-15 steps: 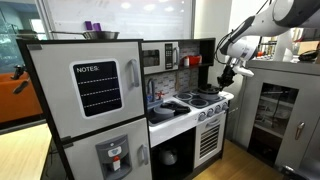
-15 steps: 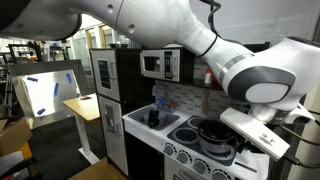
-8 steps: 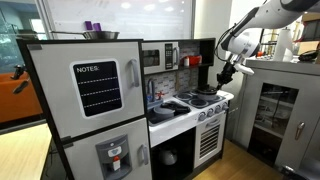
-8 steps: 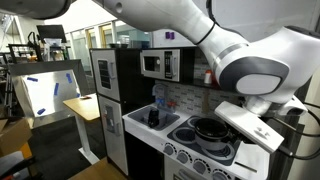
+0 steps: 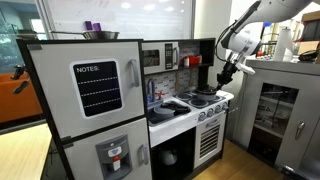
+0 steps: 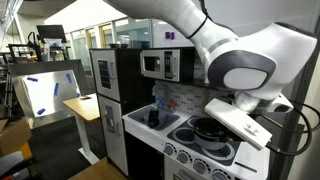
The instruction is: Push the grey pot to the left side of the stove
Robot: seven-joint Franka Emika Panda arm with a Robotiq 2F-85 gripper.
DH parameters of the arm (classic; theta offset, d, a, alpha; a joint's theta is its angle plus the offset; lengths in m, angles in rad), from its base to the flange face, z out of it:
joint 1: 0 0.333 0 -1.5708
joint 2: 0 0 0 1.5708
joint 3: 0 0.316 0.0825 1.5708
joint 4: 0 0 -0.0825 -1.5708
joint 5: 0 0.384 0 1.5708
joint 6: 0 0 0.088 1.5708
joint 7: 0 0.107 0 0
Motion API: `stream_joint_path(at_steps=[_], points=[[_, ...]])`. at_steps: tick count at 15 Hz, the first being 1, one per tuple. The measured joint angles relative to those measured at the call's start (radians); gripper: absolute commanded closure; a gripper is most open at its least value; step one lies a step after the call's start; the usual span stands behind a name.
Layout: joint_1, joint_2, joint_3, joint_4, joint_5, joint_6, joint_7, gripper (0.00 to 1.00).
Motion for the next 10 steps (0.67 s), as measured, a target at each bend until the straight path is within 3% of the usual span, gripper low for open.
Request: stream_joint_path(at_steps=[10], points=[[-0.001,-0.045,0.017,-0.064,0.031,0.058,-0.014,1.0]])
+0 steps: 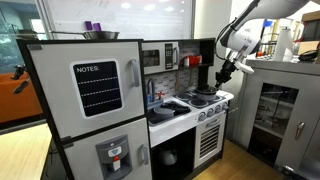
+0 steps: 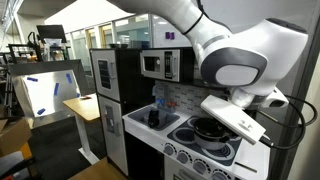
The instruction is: Push the grey pot to the left side of the stove
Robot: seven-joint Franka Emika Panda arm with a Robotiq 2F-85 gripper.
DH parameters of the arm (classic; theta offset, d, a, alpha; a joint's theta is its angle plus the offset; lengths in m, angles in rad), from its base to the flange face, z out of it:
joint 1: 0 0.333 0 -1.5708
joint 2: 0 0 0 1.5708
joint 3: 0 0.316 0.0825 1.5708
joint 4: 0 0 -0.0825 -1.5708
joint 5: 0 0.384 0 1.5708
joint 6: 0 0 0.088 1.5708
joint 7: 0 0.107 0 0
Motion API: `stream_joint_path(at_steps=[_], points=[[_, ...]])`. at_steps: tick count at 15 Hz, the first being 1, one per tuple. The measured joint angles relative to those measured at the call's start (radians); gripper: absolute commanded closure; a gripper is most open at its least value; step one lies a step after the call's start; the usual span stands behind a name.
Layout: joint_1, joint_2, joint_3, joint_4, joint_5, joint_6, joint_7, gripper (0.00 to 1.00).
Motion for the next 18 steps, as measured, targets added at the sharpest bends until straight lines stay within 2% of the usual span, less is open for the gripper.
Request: stream_joint_path(at_steps=[6,11,18], points=[[-0.006,-0.035,0.001,-0.007,0.022,0.097,-0.014,1.0],[0.001,-0.03,0.03,-0.032,0.039,0.192,-0.014,1.0],[0.001,-0.027,0.07,-0.094,0.043,0.243,-0.036,1.0]])
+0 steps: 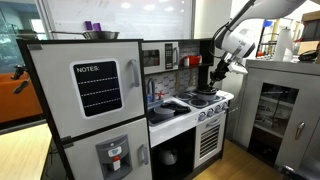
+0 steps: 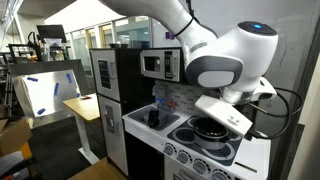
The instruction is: Push the grey pot to the left side of the stove
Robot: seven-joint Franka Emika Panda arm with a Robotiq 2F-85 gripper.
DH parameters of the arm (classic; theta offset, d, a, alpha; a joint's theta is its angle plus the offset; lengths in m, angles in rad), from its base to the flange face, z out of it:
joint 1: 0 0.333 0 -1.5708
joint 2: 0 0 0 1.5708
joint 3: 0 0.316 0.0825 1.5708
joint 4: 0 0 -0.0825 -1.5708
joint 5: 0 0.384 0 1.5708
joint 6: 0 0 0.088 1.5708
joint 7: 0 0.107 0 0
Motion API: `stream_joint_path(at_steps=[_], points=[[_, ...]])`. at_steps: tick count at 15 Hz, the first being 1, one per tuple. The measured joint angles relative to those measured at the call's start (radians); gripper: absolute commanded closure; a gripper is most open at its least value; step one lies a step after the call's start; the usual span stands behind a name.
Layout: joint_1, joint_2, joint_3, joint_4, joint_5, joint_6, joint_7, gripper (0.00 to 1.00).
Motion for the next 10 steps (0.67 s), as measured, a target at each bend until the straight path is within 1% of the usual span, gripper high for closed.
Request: stream_joint_path(at_steps=[10], points=[[-0.005,-0.002,0.007,-0.04,0.006,0.016,-0.055,1.0]])
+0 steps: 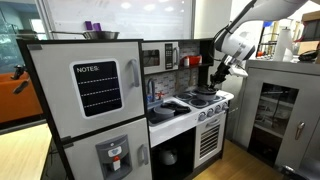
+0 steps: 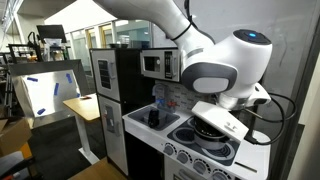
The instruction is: Push the grey pot to the left side of the stove
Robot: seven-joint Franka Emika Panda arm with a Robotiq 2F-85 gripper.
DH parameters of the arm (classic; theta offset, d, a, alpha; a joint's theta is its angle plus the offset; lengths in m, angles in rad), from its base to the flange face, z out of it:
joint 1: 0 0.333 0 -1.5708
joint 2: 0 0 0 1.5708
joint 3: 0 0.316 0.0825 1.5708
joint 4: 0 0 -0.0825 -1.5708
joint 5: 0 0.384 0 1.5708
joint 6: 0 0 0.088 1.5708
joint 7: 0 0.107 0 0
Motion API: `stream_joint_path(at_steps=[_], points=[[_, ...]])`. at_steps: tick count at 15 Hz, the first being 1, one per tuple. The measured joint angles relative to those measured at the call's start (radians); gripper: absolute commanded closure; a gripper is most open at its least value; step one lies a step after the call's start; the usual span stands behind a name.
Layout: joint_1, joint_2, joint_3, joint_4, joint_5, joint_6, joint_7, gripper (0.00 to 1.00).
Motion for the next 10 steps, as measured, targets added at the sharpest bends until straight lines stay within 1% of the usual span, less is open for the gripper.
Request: stream_joint_path(at_steps=[6,10], points=[[0.0,-0.003,0.003,-0.005,0.0,0.004,-0.007,1.0],[0.0,-0.018,0.003,-0.003,0.0,0.034,-0.007,1.0]])
